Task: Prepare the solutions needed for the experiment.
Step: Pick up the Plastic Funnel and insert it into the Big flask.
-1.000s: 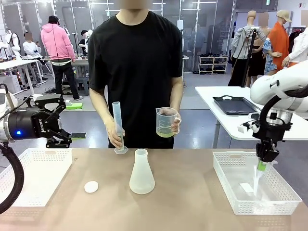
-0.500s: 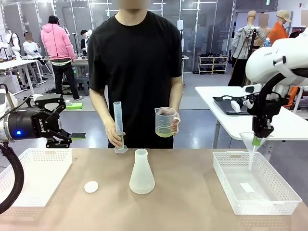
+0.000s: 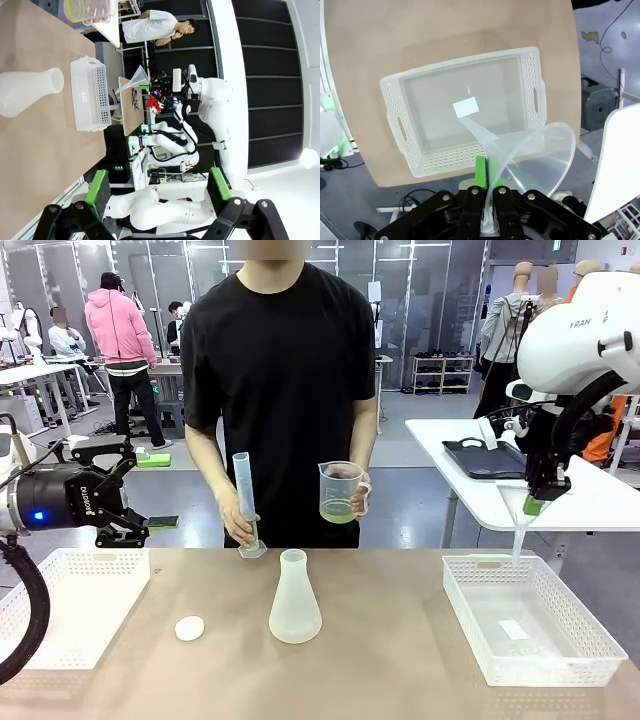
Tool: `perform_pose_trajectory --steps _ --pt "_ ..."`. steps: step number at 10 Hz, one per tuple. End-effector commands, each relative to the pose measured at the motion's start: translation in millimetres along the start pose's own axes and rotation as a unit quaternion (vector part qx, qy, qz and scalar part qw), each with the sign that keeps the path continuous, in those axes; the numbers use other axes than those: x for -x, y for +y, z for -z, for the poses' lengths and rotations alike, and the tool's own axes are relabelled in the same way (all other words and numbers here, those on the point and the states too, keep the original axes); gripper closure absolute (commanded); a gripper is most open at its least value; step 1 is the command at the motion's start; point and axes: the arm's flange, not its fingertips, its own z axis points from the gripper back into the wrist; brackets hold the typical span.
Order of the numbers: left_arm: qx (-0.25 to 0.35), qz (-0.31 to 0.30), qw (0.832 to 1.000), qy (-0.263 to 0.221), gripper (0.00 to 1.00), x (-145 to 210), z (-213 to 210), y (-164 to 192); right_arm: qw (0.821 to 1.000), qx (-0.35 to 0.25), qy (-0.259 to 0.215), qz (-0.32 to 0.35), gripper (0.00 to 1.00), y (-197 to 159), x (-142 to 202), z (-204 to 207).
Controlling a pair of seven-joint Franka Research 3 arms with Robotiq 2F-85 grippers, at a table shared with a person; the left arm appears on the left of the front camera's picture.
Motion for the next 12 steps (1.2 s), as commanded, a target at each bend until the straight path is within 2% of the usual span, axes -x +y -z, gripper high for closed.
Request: perform_pose_trajectory --steps 1,5,6,7,9,11,12 --pt "0.012 -0.01 1.0 -0.003 0.0 2.2 1.9 -2.4 1.0 -0.006 -0.001 -0.006 1.0 -5.1 -1.1 0.5" --pt "0.012 -0.01 1.0 -0.003 0.0 2.2 1.9 -2.4 1.0 -0.006 -0.001 -0.006 1.0 -5.1 -1.1 0.5" --pt "0.012 -0.01 1.0 -0.003 0.0 2.2 1.9 -2.4 1.0 -0.003 -0.001 -0.002 0.96 -1.4 -1.4 1.9" --pt "0.012 -0.01 1.0 -0.003 0.0 2.2 1.9 -2.4 0.998 0.027 -0.023 -0.053 0.96 -5.1 -19.3 -0.1" --pt "0.012 -0.01 1.0 -0.003 0.0 2.2 1.9 -2.4 0.983 0.07 -0.035 -0.164 0.96 0.8 -81.3 -17.3" --pt "0.012 -0.01 1.0 -0.003 0.0 2.2 1.9 -2.4 0.962 0.095 -0.041 -0.253 0.96 19.2 -138.9 -28.5" --pt "0.012 -0.01 1.0 -0.003 0.0 2.2 1.9 -2.4 0.946 0.109 -0.051 -0.302 0.96 30.7 -166.3 -31.3"
